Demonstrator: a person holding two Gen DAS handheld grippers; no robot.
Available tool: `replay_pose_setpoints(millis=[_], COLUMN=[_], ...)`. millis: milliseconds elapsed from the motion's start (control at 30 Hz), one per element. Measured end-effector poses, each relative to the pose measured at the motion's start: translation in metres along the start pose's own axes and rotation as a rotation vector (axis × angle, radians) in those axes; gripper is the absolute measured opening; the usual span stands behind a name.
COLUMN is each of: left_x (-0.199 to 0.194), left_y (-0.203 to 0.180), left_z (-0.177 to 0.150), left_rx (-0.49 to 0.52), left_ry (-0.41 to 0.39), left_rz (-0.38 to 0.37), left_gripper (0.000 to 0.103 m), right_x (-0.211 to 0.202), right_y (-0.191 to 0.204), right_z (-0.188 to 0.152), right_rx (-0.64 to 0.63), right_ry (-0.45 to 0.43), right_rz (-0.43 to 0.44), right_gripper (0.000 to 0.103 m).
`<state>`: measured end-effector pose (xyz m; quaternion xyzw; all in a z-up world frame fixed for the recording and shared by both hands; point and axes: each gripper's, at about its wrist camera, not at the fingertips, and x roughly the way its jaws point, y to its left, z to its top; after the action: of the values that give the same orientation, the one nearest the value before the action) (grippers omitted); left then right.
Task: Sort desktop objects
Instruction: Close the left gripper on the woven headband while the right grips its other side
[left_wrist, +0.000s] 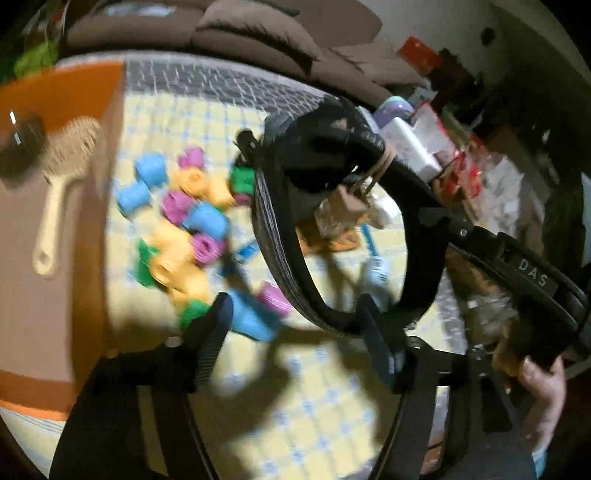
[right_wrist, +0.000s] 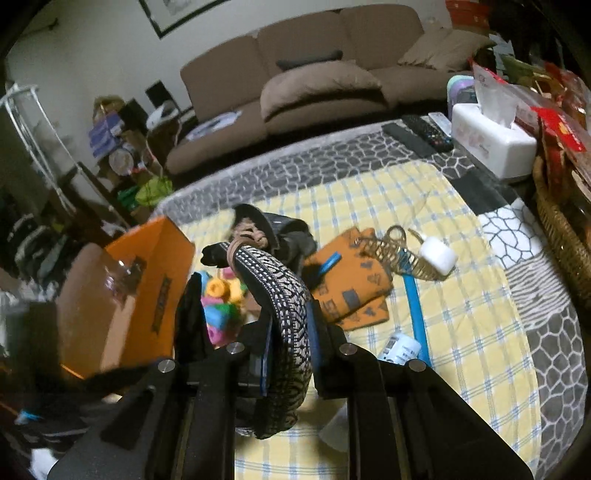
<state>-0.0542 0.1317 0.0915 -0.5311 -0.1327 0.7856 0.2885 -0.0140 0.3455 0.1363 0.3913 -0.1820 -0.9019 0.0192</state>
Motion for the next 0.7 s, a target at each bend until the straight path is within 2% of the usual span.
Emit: replay_pose_setpoints(millis=[167, 300, 333, 367, 400, 467, 600, 700], left_x=[0.011, 0.011, 0.012, 0.013, 0.012, 0.003, -0.018, -0.026], left_y=[0.019, 0.025, 0.027, 0.027, 0.025, 0.018, 0.015, 0.019], left_z=[0.0, 0.005, 0.006, 0.007, 0.007, 0.01, 0.017, 0.02], left_rx=[-0.151, -0.164, -0.164, -0.16, -0.15, -0.1, -0.049, -0.037], left_ry=[0.026, -0.009, -0.009, -0.01, -0.012, -0.042, -0.112, -0.131], left_rz=[-0.154, -0.146, -0.151, -0.17, -0.179, -0.151, -0.148, -0.12], left_gripper=[0.071, 0.067, 0.054, 0.03, 0.023, 0.023, 0.023, 0.018], right_x=[-0.005, -0.007, -0.006, -0.004, -0.003, 0.004, 0.015, 0.025], right_y=[-0.009, -0.004, -0.003, -0.002, -0.001, 0.0, -0.004, -0.004], right_z=[0.001, 0.0, -0.001, -0.001, -0.001, -0.003, -0.006, -0.01], right_rx=[0.065, 0.088, 0.1, 0.108, 0.115, 0.118, 0.137, 0.124], right_ry=[-0.006, 0.001, 0.008, 0.016, 0.023, 0.043, 0.093, 0.152], right_rz=[0.069, 0.155, 0.187, 0.21, 0.226, 0.229, 0.221, 0.232], right_gripper=[0.017, 0.017, 0.017, 0.017, 0.017, 0.016, 0.016, 0.016])
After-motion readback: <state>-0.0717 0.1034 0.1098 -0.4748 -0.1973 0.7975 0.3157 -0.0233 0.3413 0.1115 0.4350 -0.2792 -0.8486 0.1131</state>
